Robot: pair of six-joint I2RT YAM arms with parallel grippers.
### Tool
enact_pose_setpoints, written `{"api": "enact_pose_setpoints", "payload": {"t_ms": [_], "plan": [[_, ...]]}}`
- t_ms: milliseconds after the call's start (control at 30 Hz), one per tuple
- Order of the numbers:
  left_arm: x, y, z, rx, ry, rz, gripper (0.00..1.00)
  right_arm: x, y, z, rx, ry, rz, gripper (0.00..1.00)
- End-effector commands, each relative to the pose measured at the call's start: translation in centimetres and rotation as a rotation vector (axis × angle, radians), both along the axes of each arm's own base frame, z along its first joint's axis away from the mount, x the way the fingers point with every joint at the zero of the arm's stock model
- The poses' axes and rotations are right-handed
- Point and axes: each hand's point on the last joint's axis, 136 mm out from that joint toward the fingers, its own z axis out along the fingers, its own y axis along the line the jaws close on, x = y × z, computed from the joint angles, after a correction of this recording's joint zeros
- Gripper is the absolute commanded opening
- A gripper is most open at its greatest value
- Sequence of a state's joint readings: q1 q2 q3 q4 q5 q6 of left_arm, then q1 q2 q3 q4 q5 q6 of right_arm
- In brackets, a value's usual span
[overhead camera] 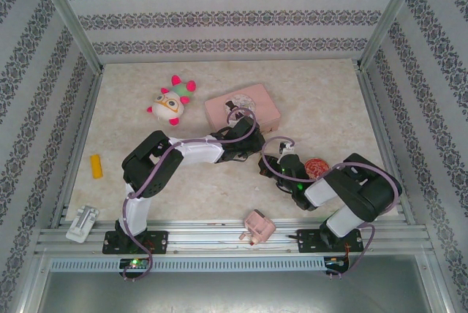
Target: Unlock the padlock with the key
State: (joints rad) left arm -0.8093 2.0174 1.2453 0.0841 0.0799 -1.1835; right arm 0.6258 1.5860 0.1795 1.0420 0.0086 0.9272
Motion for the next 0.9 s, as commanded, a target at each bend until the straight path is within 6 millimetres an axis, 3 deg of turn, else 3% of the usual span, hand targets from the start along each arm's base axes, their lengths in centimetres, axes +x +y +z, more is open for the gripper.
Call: {"api": "enact_pose_setpoints", "payload": {"t_ms": [0,867], "plan": [[1.3,-0.6,2.0,-0.095,-0.042,0.043,0.11,-0.1,0.3,0.4,0.035,-0.017,0.007,0.0],[2.0,-0.2,2.9,-0.142,-0.077,0.084,0.11,-0.4,-0.6,-2.0,0.073,0.012,-0.027,0.0]]}}
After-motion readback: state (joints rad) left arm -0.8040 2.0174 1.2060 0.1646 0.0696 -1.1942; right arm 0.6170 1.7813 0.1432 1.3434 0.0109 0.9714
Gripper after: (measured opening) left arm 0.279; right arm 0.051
